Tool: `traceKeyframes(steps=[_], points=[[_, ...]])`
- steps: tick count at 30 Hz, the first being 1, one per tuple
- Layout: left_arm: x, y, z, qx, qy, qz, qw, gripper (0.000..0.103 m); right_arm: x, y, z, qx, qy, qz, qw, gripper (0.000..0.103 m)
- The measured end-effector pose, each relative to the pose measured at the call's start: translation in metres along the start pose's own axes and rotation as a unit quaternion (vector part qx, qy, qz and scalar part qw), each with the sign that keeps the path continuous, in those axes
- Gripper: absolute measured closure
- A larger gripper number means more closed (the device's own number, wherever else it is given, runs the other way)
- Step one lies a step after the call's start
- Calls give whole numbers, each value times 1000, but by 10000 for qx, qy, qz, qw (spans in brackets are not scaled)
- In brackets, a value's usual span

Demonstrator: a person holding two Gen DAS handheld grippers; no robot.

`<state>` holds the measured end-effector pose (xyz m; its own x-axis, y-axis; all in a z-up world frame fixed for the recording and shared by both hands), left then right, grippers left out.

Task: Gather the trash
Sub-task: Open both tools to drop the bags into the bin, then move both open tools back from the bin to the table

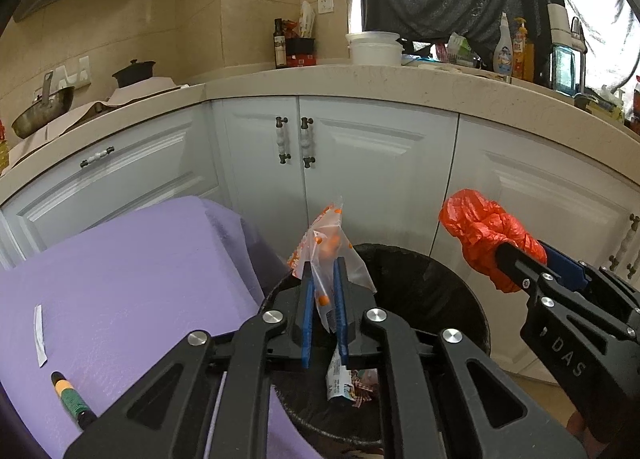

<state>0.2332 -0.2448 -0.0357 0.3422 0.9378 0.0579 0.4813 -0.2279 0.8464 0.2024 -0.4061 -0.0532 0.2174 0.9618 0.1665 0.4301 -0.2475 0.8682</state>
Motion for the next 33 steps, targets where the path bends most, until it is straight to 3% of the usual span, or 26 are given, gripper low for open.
traceKeyframes(steps=[1, 2, 5, 21, 26, 33], points=[[-1, 0, 1, 15, 14, 4, 10000, 83, -1, -1, 1, -6, -22, 4, 10000, 46], [0, -1, 2, 25, 24, -2, 10000, 74, -2, -1, 3, -12, -40, 8, 10000, 41], [1, -3, 5, 58, 70, -53, 9999, 60, -4, -4, 7, 19, -78, 15, 10000, 39], [15, -3, -3, 109, 116, -238, 9996, 44, -1, -6, -1, -15, -88, 47, 9999, 36], [34, -12, -16, 155, 234, -282, 9992, 43, 21, -11, -8, 19, 156, -7, 9999, 36], [87, -35, -42, 300, 672, -490, 9961, 42, 71, -15, -19, 82, 743, -195, 9970, 36]])
Point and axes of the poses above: each gripper's, at about its wrist camera, not at the fingertips, and z roughly the way its jaws point, x to its left, y to its top, the point moved 4 cm from there along z, roughly the way its jaws point, and after that the axes turned 1 degree about y, right-handed, at the moved point
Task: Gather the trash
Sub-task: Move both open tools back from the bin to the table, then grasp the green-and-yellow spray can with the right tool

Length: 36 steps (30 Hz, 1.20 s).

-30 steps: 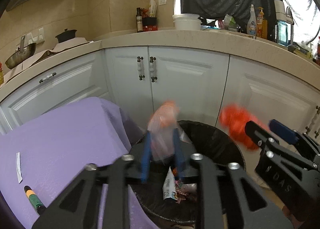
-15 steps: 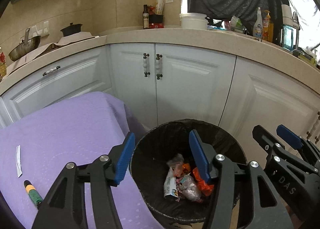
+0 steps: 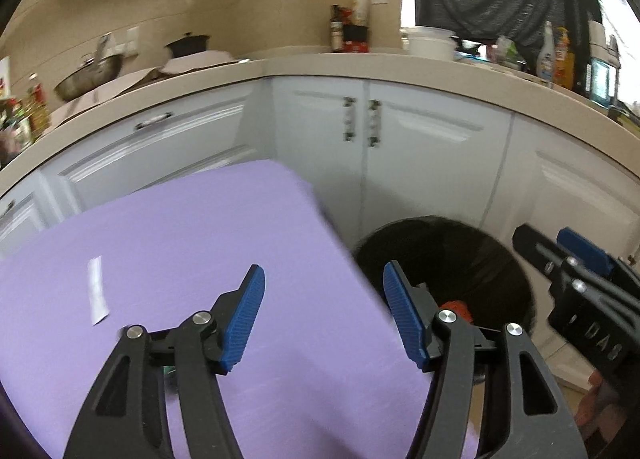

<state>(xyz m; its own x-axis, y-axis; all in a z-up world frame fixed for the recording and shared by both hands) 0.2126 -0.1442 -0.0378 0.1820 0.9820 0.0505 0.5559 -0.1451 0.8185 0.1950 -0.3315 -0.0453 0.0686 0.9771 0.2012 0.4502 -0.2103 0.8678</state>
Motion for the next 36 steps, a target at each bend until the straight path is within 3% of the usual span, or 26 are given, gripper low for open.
traceKeyframes(steps=[12, 20, 29, 36], points=[[111, -38, -29, 219, 864, -585, 9943, 41, 123, -21, 3, 310, 1000, -752, 9917, 36], [167, -59, -44, 291, 1280, -1008, 9862, 41, 176, -42, 12, 619, 1352, -1019, 9836, 36], [206, -76, -50, 456, 1426, -1436, 9783, 41, 215, -55, 22, 927, 1496, -1375, 9747, 36], [210, -78, -48, 542, 1388, -1436, 9783, 41, 227, -62, 31, 1210, 1504, -1536, 9691, 36]])
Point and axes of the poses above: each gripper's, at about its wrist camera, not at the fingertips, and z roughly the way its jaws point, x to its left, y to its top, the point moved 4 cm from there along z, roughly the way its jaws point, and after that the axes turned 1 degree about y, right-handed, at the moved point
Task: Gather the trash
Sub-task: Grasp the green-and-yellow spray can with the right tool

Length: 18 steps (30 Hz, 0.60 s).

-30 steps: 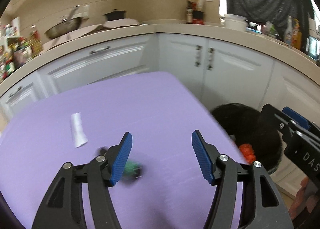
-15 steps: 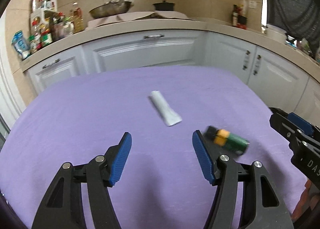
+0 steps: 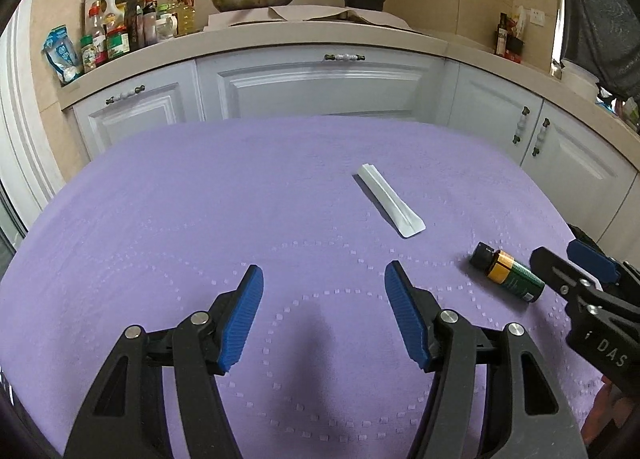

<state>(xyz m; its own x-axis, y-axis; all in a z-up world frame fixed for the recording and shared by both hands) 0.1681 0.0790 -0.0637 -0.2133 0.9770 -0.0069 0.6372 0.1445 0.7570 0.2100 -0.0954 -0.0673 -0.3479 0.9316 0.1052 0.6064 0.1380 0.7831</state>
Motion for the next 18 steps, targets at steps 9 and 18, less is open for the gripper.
traceKeyframes(steps=[9, 18], points=[[3, 0, 6, 122, -35, 24, 9999, 39, 1, -6, 20, 513, 114, 8, 9986, 46], [0, -1, 8, 167, -72, 68, 9998, 37, 8, -13, 35, 906, 207, -107, 9956, 65]])
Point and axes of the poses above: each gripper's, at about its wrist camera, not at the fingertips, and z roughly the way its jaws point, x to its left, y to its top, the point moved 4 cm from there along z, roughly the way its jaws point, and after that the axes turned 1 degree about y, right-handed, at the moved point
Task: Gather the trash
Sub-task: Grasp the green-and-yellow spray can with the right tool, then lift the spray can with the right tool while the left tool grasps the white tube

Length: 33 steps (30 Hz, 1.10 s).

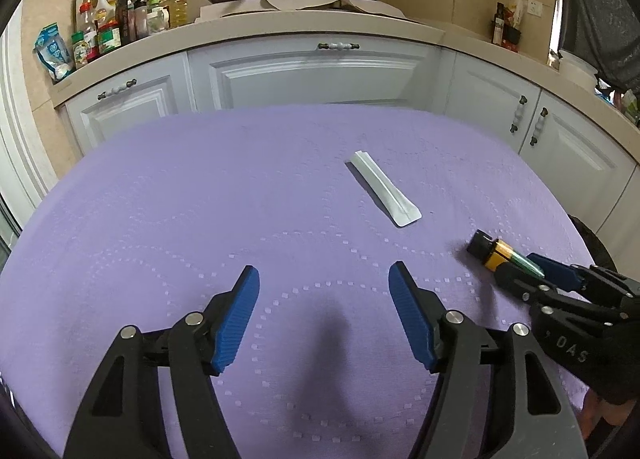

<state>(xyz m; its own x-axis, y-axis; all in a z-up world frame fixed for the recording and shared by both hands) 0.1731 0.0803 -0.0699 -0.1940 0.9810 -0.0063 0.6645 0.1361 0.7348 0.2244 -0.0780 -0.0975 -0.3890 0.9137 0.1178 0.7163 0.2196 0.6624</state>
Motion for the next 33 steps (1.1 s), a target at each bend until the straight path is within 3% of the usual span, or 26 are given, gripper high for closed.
traceKeyframes(steps=[12, 25, 33], points=[[-6, 4, 4, 16, -70, 40, 10000, 37, -3, 7, 6, 20, -29, 115, 9999, 77], [-30, 22, 19, -43, -117, 98, 9999, 37, -24, 34, 12, -339, -102, 442, 9984, 78], [-51, 41, 48, 156, -116, 180, 9996, 37, -40, 46, 16, -451, -74, 594, 9972, 78]])
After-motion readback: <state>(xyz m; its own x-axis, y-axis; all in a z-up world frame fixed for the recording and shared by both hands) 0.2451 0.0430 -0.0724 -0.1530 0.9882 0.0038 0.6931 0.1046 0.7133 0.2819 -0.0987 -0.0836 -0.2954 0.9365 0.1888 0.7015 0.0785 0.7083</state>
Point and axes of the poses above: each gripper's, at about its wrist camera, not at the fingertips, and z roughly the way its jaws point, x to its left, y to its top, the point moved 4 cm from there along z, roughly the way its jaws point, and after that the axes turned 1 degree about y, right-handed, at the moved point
